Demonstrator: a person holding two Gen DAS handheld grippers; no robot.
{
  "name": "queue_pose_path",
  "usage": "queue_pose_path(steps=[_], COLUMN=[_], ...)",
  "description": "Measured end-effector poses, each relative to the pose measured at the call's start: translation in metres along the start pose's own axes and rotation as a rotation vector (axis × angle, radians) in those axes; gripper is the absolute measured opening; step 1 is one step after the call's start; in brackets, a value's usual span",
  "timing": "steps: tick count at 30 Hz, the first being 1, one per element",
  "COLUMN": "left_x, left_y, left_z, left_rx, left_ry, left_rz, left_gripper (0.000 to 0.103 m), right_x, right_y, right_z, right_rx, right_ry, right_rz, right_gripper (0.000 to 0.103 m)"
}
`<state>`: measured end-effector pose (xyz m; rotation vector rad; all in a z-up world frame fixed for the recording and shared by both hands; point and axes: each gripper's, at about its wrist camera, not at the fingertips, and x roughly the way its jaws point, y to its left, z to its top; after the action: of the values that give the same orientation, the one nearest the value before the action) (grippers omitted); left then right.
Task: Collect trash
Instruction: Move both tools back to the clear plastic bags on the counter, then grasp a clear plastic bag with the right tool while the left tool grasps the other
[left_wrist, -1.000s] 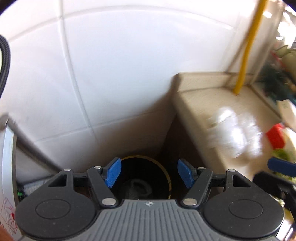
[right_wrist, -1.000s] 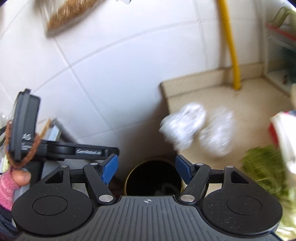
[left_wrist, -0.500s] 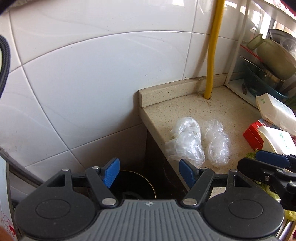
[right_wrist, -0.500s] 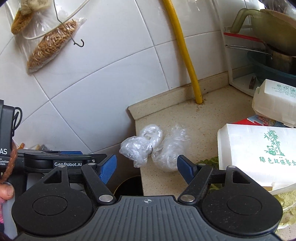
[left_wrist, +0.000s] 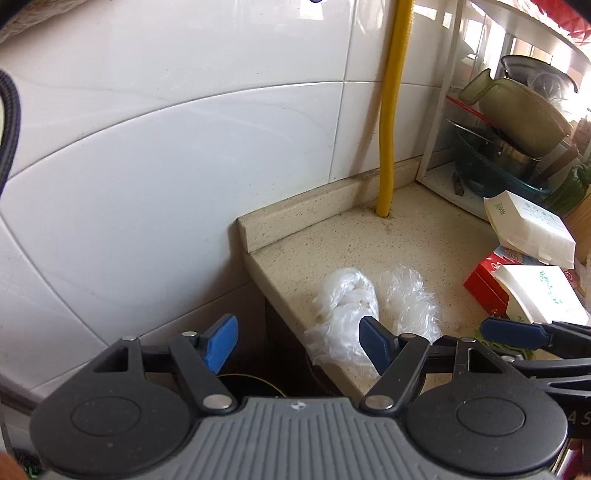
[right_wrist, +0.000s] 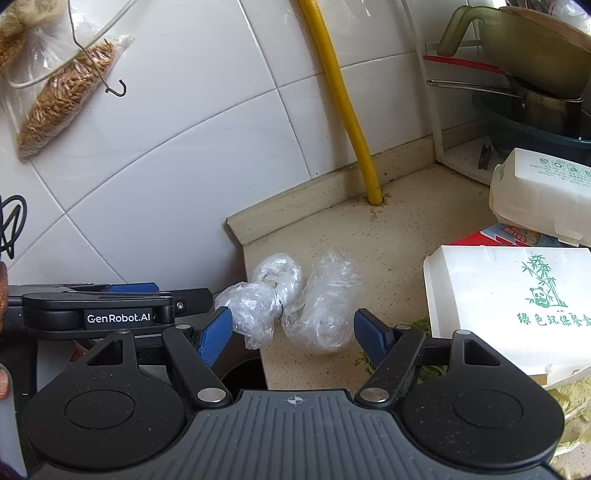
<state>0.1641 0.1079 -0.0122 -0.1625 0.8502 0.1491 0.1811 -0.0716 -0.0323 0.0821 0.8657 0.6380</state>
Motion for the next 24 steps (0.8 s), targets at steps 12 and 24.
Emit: queue_pose_path(steps=[12,24], left_x=[0.02,0.046], left_y=[0.007,0.019], left_z=[0.011,0.016], left_rx=[0.051,0.058], left_ry=[0.009,0.028], left_rz=[-0.066,-0.061], left_gripper=[0.069,0.069], right_x=[0.022,0.048], right_y=[-0.001,0.001], right_z=[0.005,0.01], right_rx=[0.089,0.119], right_ry=[0.006,0.033], right_rz=[-0.056,-0.1], right_gripper=[0.078,0.078])
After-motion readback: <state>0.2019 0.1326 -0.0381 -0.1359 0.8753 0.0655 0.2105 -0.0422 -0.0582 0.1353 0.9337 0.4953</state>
